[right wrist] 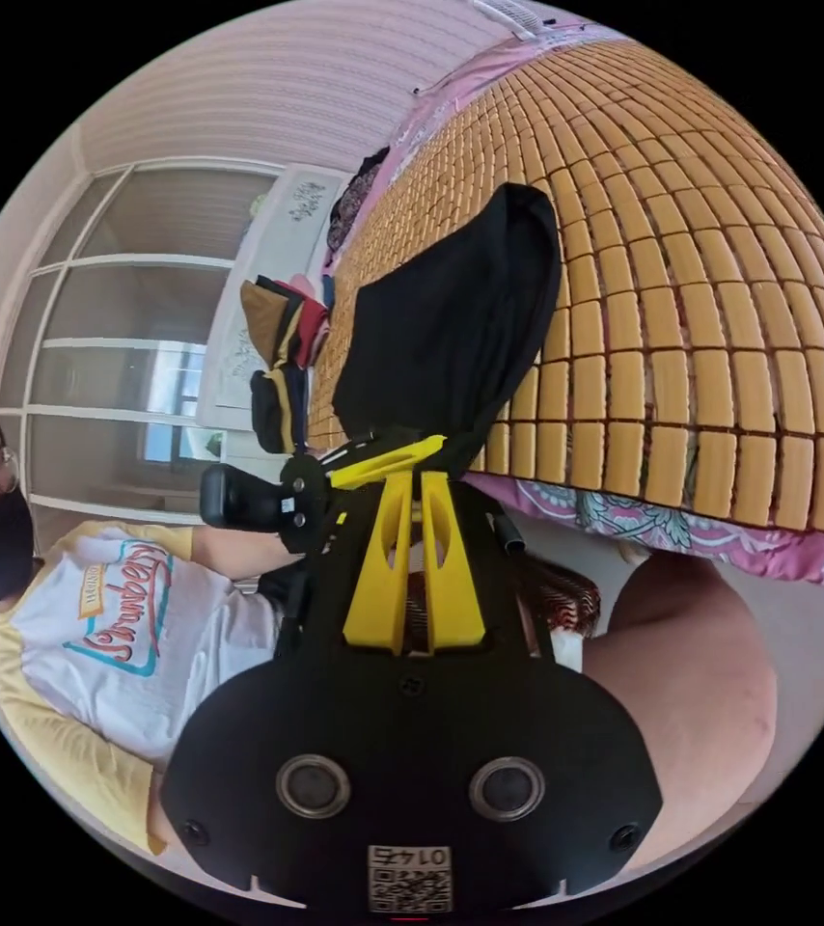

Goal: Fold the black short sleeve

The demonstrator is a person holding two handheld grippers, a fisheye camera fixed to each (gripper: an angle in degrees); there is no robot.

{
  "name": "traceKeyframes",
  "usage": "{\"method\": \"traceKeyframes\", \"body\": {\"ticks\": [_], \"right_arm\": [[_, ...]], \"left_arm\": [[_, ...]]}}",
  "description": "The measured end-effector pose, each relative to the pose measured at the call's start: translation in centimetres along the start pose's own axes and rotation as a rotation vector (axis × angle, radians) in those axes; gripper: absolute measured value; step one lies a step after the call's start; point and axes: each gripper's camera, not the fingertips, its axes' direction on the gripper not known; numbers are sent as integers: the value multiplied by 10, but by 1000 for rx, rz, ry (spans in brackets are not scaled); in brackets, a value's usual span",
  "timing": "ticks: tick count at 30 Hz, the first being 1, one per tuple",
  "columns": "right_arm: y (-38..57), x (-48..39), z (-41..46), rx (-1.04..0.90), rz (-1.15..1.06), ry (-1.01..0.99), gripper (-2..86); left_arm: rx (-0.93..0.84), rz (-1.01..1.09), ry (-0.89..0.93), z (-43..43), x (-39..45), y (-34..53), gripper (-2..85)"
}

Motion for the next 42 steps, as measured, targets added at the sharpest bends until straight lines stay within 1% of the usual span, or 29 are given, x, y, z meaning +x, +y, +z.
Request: {"method": "traceKeyframes", "body": {"ticks": [1,3,4,5,6,8,9,10,11,12,14,15,16,17,19,22,24,26,28,30,33,37,38,40,42], "right_arm": [[2,5,-4,19,8,-70,24],[4,12,-12,75,29,-129,35],[8,18,-21,154,49,-158,50],[11,25,-28,236,90,-148,69],[13,28,-31,269,117,-128,82],[12,29,-37,363,162,-31,132],[10,27,-36,375,157,6,144],[4,21,-33,385,150,96,151],[-3,16,-27,388,148,167,150],[-5,14,-24,395,142,184,145],[-12,10,-14,431,148,220,110],[-13,11,-11,424,156,221,85],[-15,11,-6,385,162,194,36],[-14,10,-5,368,159,160,29],[-5,4,-13,404,142,140,22],[16,-14,-41,483,105,118,16],[28,-33,-60,521,67,143,15],[33,-67,-77,543,-1,212,16],[26,-94,-77,528,-56,264,18],[8,-118,-66,492,-99,294,23],[-38,-153,-25,426,-151,331,39],[-109,-171,57,329,-178,322,77],[-122,-172,75,310,-183,350,83],[-134,-176,98,272,-216,407,92],[-141,-179,117,230,-245,483,104]], "left_arm": [[-3,-28,-23,-4,-6,0,23],[2,-65,26,-11,-15,1,14],[10,-60,41,-18,-18,3,11],[23,-45,57,-26,-19,8,9],[25,-37,67,-30,-19,10,8],[29,-6,99,-45,-16,22,6],[28,5,105,-49,-15,26,6],[28,20,111,-56,-12,32,6],[34,24,115,-64,-11,39,6],[37,21,117,-68,-11,42,6],[45,-6,119,-82,-15,54,6],[47,-12,117,-85,-17,56,6],[52,-23,111,-91,-20,61,6],[56,-31,105,-96,-24,63,6],[71,-41,101,-105,-31,65,5],[165,-75,111,-124,-45,65,5],[239,-123,135,-135,-56,65,5],[341,-216,182,-146,-77,68,5],[402,-277,211,-152,-94,75,6],[426,-346,215,-157,-115,87,7],[442,-454,143,-168,-148,110,15],[342,-723,-48,-168,-194,149,49],[316,-788,-100,-164,-205,162,56],[283,-885,-146,-158,-220,179,65],[250,-968,-142,-153,-232,191,73]]}}
